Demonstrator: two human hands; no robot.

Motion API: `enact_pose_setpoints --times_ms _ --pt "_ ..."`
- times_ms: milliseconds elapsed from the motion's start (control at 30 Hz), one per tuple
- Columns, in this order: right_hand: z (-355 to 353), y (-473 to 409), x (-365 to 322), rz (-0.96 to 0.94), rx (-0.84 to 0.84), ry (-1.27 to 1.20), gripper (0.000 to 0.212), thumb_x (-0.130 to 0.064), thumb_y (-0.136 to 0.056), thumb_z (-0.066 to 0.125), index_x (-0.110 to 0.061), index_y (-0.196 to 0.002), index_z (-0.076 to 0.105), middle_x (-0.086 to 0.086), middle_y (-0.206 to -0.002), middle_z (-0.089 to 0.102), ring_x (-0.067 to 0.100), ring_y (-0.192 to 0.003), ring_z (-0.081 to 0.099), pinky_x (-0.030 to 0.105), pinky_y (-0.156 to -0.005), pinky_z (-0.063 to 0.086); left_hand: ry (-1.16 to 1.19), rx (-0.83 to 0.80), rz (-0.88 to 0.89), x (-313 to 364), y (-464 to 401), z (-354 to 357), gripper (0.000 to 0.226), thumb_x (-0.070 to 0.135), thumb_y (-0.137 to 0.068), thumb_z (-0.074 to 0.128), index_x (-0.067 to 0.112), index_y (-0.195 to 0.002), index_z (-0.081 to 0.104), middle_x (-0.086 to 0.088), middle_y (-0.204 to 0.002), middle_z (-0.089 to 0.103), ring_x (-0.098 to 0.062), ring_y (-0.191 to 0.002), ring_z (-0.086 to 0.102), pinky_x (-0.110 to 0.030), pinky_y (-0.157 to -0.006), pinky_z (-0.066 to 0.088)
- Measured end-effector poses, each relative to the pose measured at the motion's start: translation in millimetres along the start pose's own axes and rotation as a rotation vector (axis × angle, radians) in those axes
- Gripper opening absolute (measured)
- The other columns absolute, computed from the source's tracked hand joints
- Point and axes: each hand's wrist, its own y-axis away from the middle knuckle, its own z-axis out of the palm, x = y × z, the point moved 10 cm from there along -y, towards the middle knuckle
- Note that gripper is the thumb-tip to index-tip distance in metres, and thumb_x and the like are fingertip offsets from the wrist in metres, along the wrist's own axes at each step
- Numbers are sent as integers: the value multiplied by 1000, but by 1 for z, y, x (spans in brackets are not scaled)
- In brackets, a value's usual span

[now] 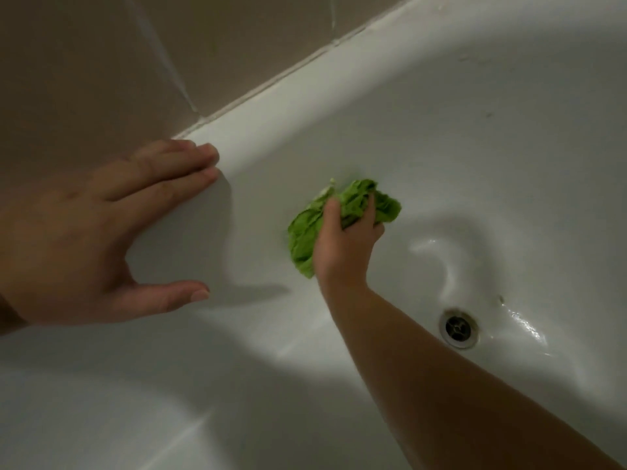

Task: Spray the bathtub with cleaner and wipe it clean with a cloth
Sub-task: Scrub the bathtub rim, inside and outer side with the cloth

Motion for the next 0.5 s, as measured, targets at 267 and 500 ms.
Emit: enact_pose_setpoints --times_ms 267,500 --pt "-1 -23 -52 -243 110 7 64 -44 -102 54 -37 -160 27 4 -149 23 34 -134 44 45 -114 42 -74 10 104 5 -7 -2 107 70 -77 70 -3 -150 42 -11 -161 39 -29 -149 38 -50 -121 33" --pt "24 23 -17 -112 -122 -18 71 -37 -102 59 -32 -162 22 7 -156 18 36 -141 39 45 -116 41 -59 17 109 7 -15 -2 102 68 -78 71 1 -151 45 -9 -162 39 -30 -149 38 -58 -116 38"
